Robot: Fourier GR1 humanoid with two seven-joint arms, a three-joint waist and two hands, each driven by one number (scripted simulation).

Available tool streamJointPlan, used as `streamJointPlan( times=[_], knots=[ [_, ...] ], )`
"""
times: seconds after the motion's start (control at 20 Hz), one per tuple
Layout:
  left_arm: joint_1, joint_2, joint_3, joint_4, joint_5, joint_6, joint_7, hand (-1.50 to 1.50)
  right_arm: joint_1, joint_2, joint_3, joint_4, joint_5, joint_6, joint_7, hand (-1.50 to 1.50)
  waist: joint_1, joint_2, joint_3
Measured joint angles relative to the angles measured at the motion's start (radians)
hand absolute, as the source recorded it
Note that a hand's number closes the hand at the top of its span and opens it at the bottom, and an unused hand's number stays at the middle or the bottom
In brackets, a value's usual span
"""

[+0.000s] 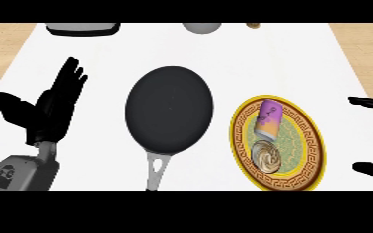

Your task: Pick the cupcake from the plate and place it in the pan

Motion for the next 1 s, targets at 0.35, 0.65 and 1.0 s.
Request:
streamJointPlan(
  times=[0.35,0.65,1.0],
  knots=[
    [0.006,-0.006,0.010,-0.019,-0.015,-0.011,0.019,0.00,-0.092,-0.063,0.062,-0.136,0.136,0.017,0.163,-1.50,0.004,0.000,-0.002],
    [-0.004,-0.022,0.009,-0.015,-0.035,-0.012,0.028,0.00,-0.186,-0.060,0.183,-0.212,0.300,0.037,0.323,-1.50,0.009,0.001,-0.002],
    [0.002,-0.025,0.027,-0.016,-0.036,-0.029,0.028,0.00,-0.227,-0.093,0.337,-0.272,0.442,0.185,0.460,-1.50,0.008,0.001,-0.002]
  ],
)
